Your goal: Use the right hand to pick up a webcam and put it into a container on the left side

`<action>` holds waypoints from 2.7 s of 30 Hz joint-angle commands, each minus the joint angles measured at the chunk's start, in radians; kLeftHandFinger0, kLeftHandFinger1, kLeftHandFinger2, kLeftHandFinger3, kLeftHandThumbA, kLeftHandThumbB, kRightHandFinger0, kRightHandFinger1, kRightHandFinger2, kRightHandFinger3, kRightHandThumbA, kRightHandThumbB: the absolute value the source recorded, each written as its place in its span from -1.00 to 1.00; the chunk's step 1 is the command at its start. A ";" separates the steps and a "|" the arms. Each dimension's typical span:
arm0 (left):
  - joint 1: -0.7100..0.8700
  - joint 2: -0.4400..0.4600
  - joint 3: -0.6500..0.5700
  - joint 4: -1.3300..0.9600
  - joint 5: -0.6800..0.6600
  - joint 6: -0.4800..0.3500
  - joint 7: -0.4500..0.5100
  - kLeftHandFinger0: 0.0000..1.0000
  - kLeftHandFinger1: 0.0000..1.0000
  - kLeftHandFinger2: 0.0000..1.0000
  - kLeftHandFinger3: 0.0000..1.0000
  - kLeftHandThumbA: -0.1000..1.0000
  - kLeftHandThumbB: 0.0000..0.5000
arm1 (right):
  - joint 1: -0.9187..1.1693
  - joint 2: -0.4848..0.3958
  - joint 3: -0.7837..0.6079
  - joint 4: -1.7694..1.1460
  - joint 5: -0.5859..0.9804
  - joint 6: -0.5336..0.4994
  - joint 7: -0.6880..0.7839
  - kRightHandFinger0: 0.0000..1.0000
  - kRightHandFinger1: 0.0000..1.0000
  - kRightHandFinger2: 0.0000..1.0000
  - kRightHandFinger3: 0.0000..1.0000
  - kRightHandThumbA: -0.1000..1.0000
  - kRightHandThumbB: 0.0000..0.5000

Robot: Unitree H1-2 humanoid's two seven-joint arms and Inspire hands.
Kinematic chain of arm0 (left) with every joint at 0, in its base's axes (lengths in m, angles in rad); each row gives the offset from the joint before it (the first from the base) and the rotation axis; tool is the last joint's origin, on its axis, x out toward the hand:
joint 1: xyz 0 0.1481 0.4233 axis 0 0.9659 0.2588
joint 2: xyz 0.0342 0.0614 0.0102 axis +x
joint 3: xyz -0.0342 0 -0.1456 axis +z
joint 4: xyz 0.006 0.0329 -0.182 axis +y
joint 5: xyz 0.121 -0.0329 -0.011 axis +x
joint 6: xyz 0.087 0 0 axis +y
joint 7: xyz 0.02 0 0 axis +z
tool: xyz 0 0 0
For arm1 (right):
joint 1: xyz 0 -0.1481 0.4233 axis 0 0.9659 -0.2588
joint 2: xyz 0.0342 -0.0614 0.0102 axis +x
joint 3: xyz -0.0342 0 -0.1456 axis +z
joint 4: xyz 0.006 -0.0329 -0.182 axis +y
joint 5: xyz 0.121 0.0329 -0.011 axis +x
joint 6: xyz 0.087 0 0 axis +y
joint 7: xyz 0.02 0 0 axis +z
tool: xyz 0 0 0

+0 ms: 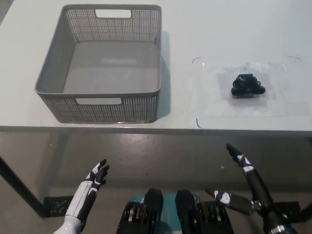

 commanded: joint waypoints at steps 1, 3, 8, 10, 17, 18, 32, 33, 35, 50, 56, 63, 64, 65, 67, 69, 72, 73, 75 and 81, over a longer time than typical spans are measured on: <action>0.014 0.019 -0.005 -0.042 0.027 -0.047 -0.001 1.00 1.00 1.00 1.00 1.00 -0.48 | 0.051 0.009 -0.027 -0.138 -0.102 -0.095 -0.080 1.00 1.00 1.00 1.00 0.81 -0.26; 0.028 0.020 -0.005 -0.043 0.030 -0.052 0.001 1.00 1.00 1.00 1.00 1.00 -0.48 | 0.075 0.008 -0.044 -0.198 -0.122 -0.092 -0.088 1.00 1.00 1.00 1.00 0.77 -0.17; 0.071 0.014 -0.008 -0.064 0.039 -0.044 0.005 1.00 1.00 1.00 1.00 1.00 -0.50 | 0.104 0.004 -0.099 -0.355 -0.205 -0.081 -0.121 1.00 1.00 1.00 1.00 0.60 -0.01; 0.074 0.015 -0.008 -0.063 0.048 -0.052 0.009 1.00 1.00 1.00 1.00 1.00 -0.58 | 0.087 -0.005 -0.117 -0.405 -0.238 -0.069 -0.117 1.00 1.00 1.00 1.00 0.58 0.11; 0.086 0.012 -0.010 -0.068 0.063 -0.056 0.011 1.00 1.00 1.00 1.00 1.00 -0.64 | -0.032 -0.068 -0.171 -0.528 -0.326 0.047 -0.037 1.00 1.00 1.00 1.00 0.62 0.55; 0.089 0.011 -0.009 -0.067 0.065 -0.059 0.014 1.00 1.00 1.00 1.00 1.00 -0.63 | -0.063 -0.081 -0.178 -0.552 -0.327 0.103 -0.003 1.00 1.00 1.00 1.00 0.59 0.62; 0.088 0.013 -0.009 -0.055 0.077 -0.081 0.017 1.00 1.00 1.00 1.00 1.00 -0.62 | -0.608 -0.299 -0.117 -0.414 -0.454 0.482 0.337 1.00 1.00 1.00 1.00 0.37 0.86; 0.096 0.016 -0.006 -0.058 0.073 -0.083 0.017 1.00 1.00 1.00 1.00 1.00 -0.63 | -0.666 -0.311 -0.091 -0.340 -0.456 0.485 0.358 1.00 1.00 1.00 1.00 0.41 0.93; 0.096 0.017 -0.006 -0.055 0.074 -0.087 0.017 1.00 1.00 1.00 1.00 1.00 -0.62 | -0.744 -0.323 -0.063 -0.226 -0.438 0.468 0.359 1.00 1.00 1.00 1.00 0.43 0.99; 0.125 0.026 0.007 -0.079 0.089 -0.079 0.022 1.00 1.00 1.00 1.00 1.00 -0.65 | -1.122 -0.261 0.210 0.432 -0.455 0.478 0.465 1.00 1.00 1.00 1.00 0.56 1.00; 0.128 0.034 0.014 -0.086 0.091 -0.079 0.017 1.00 1.00 1.00 1.00 1.00 -0.65 | -1.161 -0.243 0.267 0.573 -0.437 0.456 0.475 1.00 1.00 1.00 1.00 0.59 1.00; 0.126 0.037 0.019 -0.084 0.097 -0.083 0.016 1.00 1.00 1.00 1.00 1.00 -0.65 | -1.158 -0.238 0.289 0.625 -0.420 0.466 0.489 1.00 1.00 1.00 1.00 0.60 1.00; 0.127 0.037 0.019 -0.083 0.100 -0.086 0.017 1.00 1.00 1.00 1.00 1.00 -0.65 | -1.159 -0.234 0.289 0.630 -0.417 0.469 0.491 1.00 1.00 1.00 1.00 0.59 1.00; 0.128 0.034 0.020 -0.088 0.102 -0.078 0.018 1.00 1.00 1.00 1.00 1.00 -0.65 | -1.156 -0.236 0.295 0.630 -0.424 0.469 0.492 1.00 1.00 1.00 1.00 0.59 1.00; 0.133 0.036 0.022 -0.087 0.100 -0.080 0.016 1.00 1.00 1.00 1.00 1.00 -0.65 | -1.153 -0.236 0.305 0.628 -0.434 0.473 0.496 1.00 1.00 1.00 1.00 0.60 1.00; 0.133 0.035 0.024 -0.087 0.092 -0.078 0.012 1.00 1.00 1.00 1.00 1.00 -0.63 | -1.153 -0.239 0.315 0.624 -0.443 0.480 0.500 1.00 1.00 1.00 1.00 0.61 1.00; 0.131 0.034 0.024 -0.081 0.098 -0.086 0.016 1.00 1.00 1.00 1.00 1.00 -0.67 | -1.166 -0.248 0.339 0.641 -0.458 0.473 0.494 1.00 1.00 1.00 1.00 0.61 1.00; 0.130 0.035 0.025 -0.079 0.099 -0.086 0.016 1.00 1.00 1.00 1.00 1.00 -0.67 | -1.176 -0.248 0.343 0.661 -0.459 0.473 0.495 1.00 1.00 1.00 1.00 0.60 1.00; 0.130 0.036 0.027 -0.077 0.091 -0.094 0.013 1.00 1.00 1.00 1.00 1.00 -0.71 | -1.185 -0.252 0.353 0.678 -0.462 0.475 0.492 1.00 1.00 1.00 1.00 0.57 1.00; 0.132 0.039 0.026 -0.080 0.097 -0.086 0.009 1.00 1.00 1.00 1.00 1.00 -0.66 | -1.185 -0.260 0.361 0.690 -0.457 0.476 0.495 1.00 1.00 1.00 1.00 0.59 1.00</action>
